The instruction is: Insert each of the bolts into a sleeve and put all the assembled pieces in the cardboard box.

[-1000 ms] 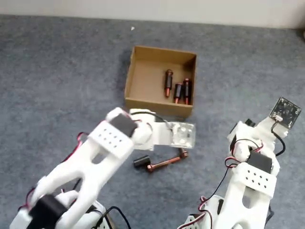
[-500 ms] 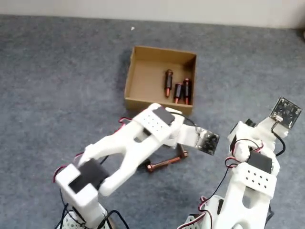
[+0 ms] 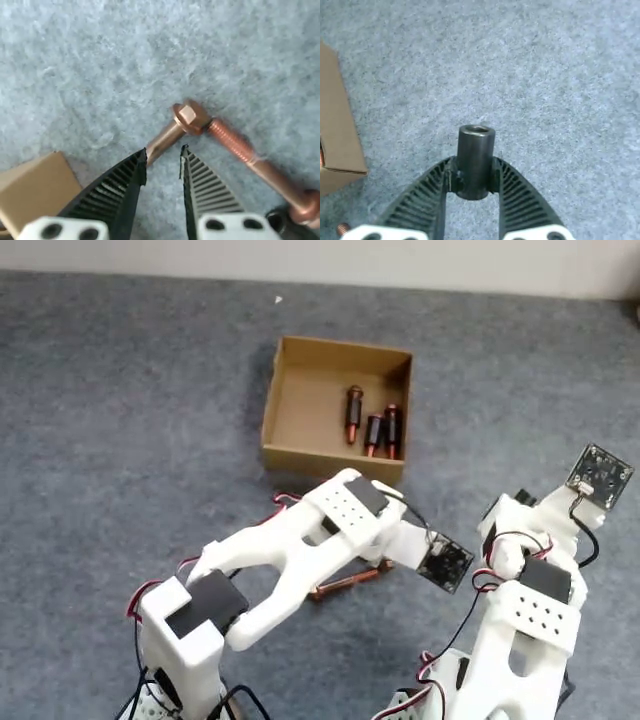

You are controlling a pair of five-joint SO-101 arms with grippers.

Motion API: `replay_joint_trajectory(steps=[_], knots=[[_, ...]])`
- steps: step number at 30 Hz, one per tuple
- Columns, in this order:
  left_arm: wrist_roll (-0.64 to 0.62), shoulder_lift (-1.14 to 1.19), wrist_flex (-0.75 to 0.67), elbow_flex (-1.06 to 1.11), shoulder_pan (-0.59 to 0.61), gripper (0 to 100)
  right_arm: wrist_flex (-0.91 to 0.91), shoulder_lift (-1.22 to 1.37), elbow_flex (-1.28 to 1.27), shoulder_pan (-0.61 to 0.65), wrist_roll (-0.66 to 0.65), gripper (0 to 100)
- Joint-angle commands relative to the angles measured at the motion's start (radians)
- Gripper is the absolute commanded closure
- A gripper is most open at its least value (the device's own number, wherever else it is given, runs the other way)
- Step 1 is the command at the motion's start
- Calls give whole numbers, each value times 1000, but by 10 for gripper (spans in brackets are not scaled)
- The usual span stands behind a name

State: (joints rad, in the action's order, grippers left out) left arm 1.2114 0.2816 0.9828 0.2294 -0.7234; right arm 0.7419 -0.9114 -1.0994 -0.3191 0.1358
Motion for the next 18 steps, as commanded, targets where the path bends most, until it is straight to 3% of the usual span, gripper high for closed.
replay_joint_trajectory(steps=[1, 18], knots=[[26, -7, -20, -44, -25, 863, -31, -38, 13, -13, 5, 993], [20, -8, -57, -38, 25, 863, -2, -39, 47, -13, 5, 993]])
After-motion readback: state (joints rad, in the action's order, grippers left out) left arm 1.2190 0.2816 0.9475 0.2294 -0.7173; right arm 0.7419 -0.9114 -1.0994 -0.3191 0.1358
